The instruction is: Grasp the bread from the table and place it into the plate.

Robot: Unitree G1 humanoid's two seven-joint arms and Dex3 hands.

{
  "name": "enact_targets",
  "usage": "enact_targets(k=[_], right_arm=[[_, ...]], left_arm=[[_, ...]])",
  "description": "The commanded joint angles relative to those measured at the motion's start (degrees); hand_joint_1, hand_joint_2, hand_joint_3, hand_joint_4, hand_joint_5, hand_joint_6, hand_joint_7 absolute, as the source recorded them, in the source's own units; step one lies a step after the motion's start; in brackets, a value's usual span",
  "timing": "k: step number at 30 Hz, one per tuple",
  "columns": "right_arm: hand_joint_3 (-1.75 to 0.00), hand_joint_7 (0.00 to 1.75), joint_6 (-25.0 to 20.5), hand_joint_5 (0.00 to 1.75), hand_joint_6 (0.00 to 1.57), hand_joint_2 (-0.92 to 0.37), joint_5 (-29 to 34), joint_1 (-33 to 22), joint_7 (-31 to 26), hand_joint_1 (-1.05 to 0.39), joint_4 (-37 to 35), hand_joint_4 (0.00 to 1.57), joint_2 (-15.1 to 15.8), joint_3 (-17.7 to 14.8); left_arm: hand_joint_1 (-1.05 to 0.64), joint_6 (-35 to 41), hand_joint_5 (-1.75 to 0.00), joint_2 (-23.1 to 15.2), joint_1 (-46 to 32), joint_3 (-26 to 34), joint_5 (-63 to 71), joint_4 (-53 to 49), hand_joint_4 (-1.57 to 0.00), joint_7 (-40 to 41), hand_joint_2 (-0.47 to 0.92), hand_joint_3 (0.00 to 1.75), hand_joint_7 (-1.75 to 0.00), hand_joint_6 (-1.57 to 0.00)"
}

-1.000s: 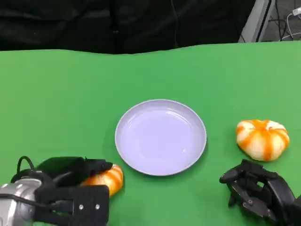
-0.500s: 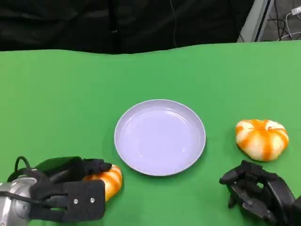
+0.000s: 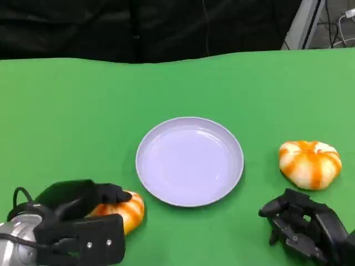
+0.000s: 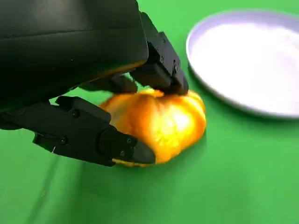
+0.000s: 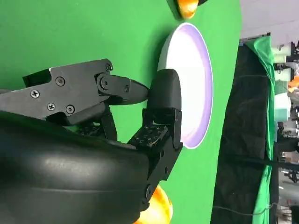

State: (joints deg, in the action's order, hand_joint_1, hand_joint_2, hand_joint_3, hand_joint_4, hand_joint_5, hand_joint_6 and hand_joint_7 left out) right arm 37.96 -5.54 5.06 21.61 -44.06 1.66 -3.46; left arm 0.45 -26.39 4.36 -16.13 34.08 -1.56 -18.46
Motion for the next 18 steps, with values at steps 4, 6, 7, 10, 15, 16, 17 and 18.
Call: enact_targets(k=[4, 6, 7, 10, 15, 16, 17, 18], right_arm=[[-0.45, 1.11, -0.3, 1.75, 0.72, -0.92, -0.4, -0.4, 0.0, -0.26, 0.4, 0.63, 0.6, -0.1], [-0.45, 1.11, -0.1, 1.75, 0.72, -0.92, -0.5, -0.4, 0.2, -0.26, 0.2, 0.63, 0.6, -0.1], [-0.45, 1.11, -0.1, 1.75, 0.72, -0.92, -0.5, -0.3, 0.2, -0.26, 0.1, 0.62, 0.6, -0.1], [-0.45, 1.11, -0.1, 1.75, 0.72, -0.92, -0.5, -0.3, 0.2, -0.26, 0.1, 0.62, 0.6, -0.2], [-0.45, 1.11, -0.4, 1.75, 0.72, -0.92, -0.3, -0.4, -0.1, -0.26, 0.4, 0.62, 0.5, -0.1], [-0.46, 1.11, -0.4, 1.75, 0.72, -0.92, -0.4, -0.3, 0.0, -0.26, 0.3, 0.62, 0.5, -0.1], [-0.46, 1.11, -0.3, 1.75, 0.72, -0.92, -0.3, -0.2, -0.1, -0.26, 0.2, 0.62, 0.5, -0.1], [-0.46, 1.12, -0.3, 1.75, 0.72, -0.92, -0.3, -0.2, -0.1, -0.26, 0.1, 0.62, 0.5, -0.1]], left_arm=[[-0.06, -0.8, -0.06, 0.6, -1.4, 0.6, 0.4, -1.6, -1.11, 5.2, 0.92, 0.21, -0.04, -0.99], [-0.11, -2.2, -1.15, 2.3, -2.1, 1.5, 0.7, -2.6, -0.85, 11.0, 0.92, 0.15, -0.15, -1.20], [-0.12, -2.7, -1.38, 2.6, -2.2, 1.6, 0.8, -2.9, -0.78, 12.5, 0.92, 0.13, -0.17, -1.24], [-0.12, -3.1, -1.52, 2.5, -2.1, 1.3, 0.7, -3.5, -0.73, 13.6, 0.92, 0.13, -0.18, -1.26], [-0.13, -5.7, -1.70, 3.4, -2.3, 2.0, 1.2, -4.8, -0.70, 20.1, 0.92, 0.10, -0.64, -1.09], [-0.13, -6.3, -1.73, 3.6, -2.3, 2.2, 1.2, -5.0, -0.71, 21.3, 0.92, 0.10, -0.83, -1.01], [-0.13, -6.6, -1.74, 3.7, -2.3, 2.4, 1.1, -5.0, -0.71, 22.0, 0.92, 0.11, -0.91, -0.97], [-0.14, -6.8, -1.74, 3.8, -2.3, 2.5, 1.0, -5.0, -0.71, 22.5, 0.92, 0.11, -0.97, -0.95]])
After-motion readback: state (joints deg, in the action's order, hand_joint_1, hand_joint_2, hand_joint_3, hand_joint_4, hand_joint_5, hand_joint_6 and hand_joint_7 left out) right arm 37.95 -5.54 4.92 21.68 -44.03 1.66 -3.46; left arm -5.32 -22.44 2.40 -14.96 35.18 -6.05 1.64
